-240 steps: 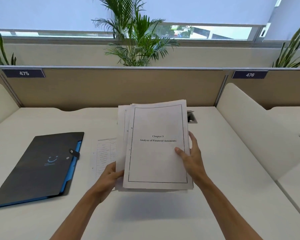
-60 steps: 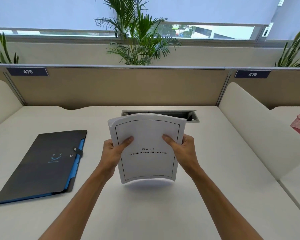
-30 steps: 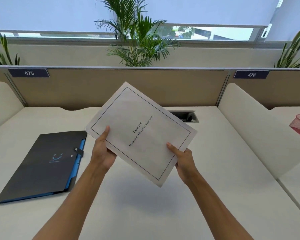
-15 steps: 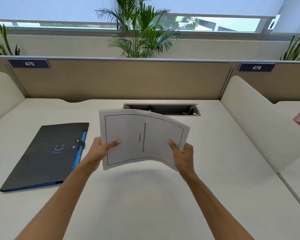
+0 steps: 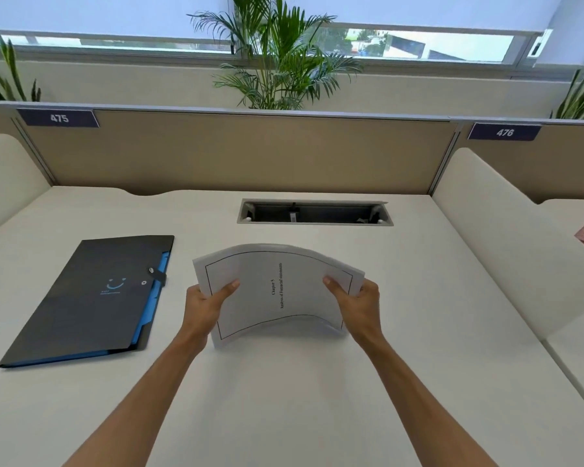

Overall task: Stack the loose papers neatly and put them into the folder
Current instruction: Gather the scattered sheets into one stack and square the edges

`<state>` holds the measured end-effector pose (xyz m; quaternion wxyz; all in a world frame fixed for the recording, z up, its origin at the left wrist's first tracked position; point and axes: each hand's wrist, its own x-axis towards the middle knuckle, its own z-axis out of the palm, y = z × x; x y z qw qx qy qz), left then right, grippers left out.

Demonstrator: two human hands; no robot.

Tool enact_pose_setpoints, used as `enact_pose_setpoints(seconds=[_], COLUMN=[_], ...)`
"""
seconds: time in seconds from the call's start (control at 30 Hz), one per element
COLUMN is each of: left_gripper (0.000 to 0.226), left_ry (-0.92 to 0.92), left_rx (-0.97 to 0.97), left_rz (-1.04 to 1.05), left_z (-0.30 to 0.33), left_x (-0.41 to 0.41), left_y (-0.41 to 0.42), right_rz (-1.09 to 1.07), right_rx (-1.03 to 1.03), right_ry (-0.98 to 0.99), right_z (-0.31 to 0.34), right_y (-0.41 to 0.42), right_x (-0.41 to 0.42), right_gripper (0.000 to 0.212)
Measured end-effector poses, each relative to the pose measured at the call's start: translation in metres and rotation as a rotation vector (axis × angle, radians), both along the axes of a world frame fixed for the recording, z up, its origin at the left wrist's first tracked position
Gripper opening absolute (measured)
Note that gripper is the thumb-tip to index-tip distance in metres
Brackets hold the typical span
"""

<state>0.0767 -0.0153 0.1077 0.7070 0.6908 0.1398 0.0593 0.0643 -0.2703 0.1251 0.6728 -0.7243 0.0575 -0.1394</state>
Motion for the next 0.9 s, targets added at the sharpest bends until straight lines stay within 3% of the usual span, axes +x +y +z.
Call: enact_pose_setpoints(seconds=[0.27,0.33,0.43,0.57,0.67,0.77,0.83,0.9], left_gripper=[0.023,0.030,0.032,0.016,0.010,0.011,0.011,0.019], left_ry=[-0.031,-0.016,-0.039,-0.137,-0.223,-0.306,-0.380,-0.470], left_rx=[0.038,0.042,0.060,0.129,0.215,0.320,0.402,0.477], left_rz=[-0.044,-0.040,-0.020,-0.040,-0.076,-0.123,-0.146,-0.180], left_z=[0.000,-0.004,-0.001,0.020,0.037,0.052,0.062,0.073], left_x=[-0.003,-0.005,-0.006,-0.006,-0.003,0.000,-0.001,-0.003], left_y=[-0.004,-0.003,-0.005,-0.011,-0.014,-0.021,-0.028,-0.033], right_rz=[0.006,0.006,-0.021,-0.054,-0.026,0.084,0.195,0.298], right_rx=[0.001,-0.003,-0.020,-0.280,-0.676,-0.976,-1.022,-0.972], right_ry=[0.010,0.013,-0.045,-0.218,-0.334,-0.301,-0.225,-0.165], right_z=[0.006,0.005,0.011,0.034,0.056,0.079,0.088,0.092], right_y=[-0.006,-0.009,-0.017,-0.029,-0.031,-0.024,-0.017,-0.011], right_x=[0.003,0.002,0.004,0.010,0.015,0.020,0.024,0.029], right_gripper=[0.006,0.007,0.018,0.035,0.042,0.051,0.047,0.028])
